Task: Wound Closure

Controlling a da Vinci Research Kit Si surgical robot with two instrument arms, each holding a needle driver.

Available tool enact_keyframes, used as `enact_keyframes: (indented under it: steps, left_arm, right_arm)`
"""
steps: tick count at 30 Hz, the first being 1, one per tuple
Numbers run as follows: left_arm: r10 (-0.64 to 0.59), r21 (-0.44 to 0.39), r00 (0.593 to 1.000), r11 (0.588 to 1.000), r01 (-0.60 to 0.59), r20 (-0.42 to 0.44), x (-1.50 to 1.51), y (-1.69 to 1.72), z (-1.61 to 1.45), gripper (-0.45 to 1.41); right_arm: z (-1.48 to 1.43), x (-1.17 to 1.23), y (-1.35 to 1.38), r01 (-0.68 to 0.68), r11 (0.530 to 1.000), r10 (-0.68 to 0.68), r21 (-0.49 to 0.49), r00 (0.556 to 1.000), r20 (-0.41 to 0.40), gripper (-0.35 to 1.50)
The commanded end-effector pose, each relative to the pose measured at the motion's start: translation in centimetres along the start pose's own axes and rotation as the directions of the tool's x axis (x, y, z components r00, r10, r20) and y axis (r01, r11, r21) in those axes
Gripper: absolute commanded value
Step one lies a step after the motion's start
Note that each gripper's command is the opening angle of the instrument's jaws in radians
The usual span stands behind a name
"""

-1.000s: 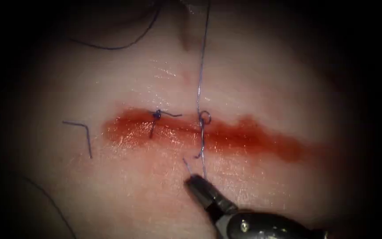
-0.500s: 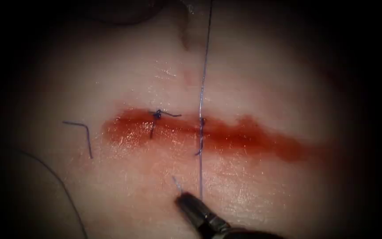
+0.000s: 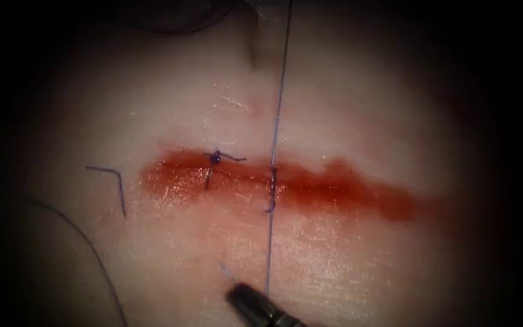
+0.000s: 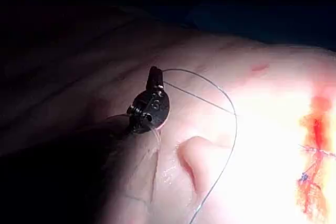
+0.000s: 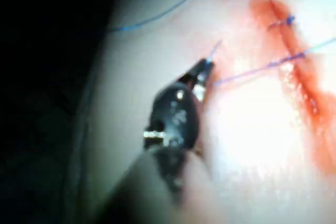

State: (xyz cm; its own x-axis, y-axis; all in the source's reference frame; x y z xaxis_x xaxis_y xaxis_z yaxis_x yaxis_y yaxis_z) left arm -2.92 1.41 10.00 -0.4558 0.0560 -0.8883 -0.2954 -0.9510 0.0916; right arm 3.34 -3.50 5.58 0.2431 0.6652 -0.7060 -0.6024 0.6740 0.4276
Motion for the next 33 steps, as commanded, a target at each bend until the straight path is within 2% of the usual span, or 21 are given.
enact_keyframes:
  steps: [1,20,28,31,33]
  left_arm:
    - [0.006,0.002,1.0,1.0,-0.006,0.0,-0.02,0.02,0.1,-0.45]
    - [0.019,0.01,1.0,1.0,-0.019,0.002,0.0,-0.01,0.13,-0.45]
    - [0.019,0.013,1.0,1.0,-0.019,0.001,0.0,0.01,0.13,-0.45]
    - [0.018,-0.004,1.0,1.0,-0.018,-0.013,0.03,0.12,0.09,-0.45]
    - [0.016,-0.027,0.999,1.0,-0.017,-0.032,0.08,0.22,0.05,-0.45]
  right_arm:
    - [0.03,-0.11,-0.06,0.006,1.0,-0.006,0.001,1.0,0.009,-0.35]
    - [0.06,-0.3,-0.13,-0.016,1.0,0.016,0.0,0.998,0.057,-0.35]
    - [0.07,-0.3,-0.12,-0.016,1.0,0.016,0.004,0.998,0.054,-0.35]
    - [0.05,-0.27,-0.13,-0.025,0.999,0.023,0.041,0.999,0.038,-0.35]
    - [0.01,-0.22,-0.15,0.035,0.996,-0.037,0.08,0.999,0.03,-0.35]
